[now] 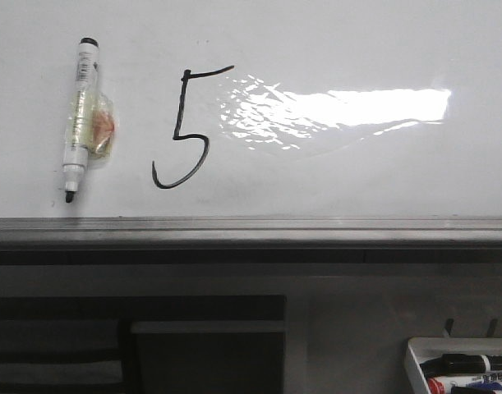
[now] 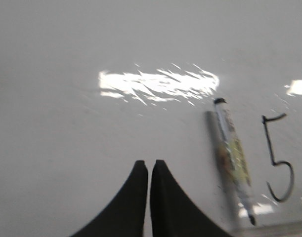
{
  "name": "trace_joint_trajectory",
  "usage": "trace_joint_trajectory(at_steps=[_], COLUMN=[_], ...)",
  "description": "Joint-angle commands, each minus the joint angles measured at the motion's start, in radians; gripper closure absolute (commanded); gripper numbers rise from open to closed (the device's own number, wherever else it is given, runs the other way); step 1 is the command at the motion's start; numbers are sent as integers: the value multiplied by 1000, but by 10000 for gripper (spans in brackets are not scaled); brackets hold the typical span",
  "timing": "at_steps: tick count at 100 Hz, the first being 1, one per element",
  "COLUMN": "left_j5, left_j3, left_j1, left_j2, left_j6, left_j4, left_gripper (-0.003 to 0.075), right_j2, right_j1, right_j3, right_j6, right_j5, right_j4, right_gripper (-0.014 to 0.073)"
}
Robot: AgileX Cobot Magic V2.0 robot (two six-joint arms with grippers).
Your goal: Write number 5 on whiteboard
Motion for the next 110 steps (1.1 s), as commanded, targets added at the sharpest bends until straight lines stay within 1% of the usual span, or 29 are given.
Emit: trace_joint_trajectory(at_steps=[1,7,18,23,30,36,40,50,52,110], left_j5=[-56,-34,-38,-38,-38,96,135,312,330,328], left_j3=[-26,-20,21,54,97,90,94,94,94,94], left_j1=[79,140,231,251,258,258,258,258,258,258], left_j2=[-26,-46,-72,-92,-127,-163,-182,-185,-185,-185], left_j6=[43,64,183,213,218,218,218,218,218,218], left_j4=[-54,-85,-144,-176,-209,-223,-228,-228,-228,-230], left_gripper=[741,741,741,741,741,741,741,741,741,741], right_j2=[10,10,10,10,10,10,10,10,10,10], right_j1=[-8,-8,-8,-8,-8,-8,-8,-8,-8,-8], right_j3=[-27,-27,-27,-27,-27,-27,-27,-27,-27,-27], right_j6=[-5,-5,-5,-5,-5,-5,-5,-5,-5,-5], right_j5=[-81,-81,-81,-81,-81,-81,-81,-81,-81,-81], right_j4=[-12,-12,-12,-12,-12,-12,-12,-12,-12,-12], right_gripper=[655,655,655,655,655,655,655,655,655,655])
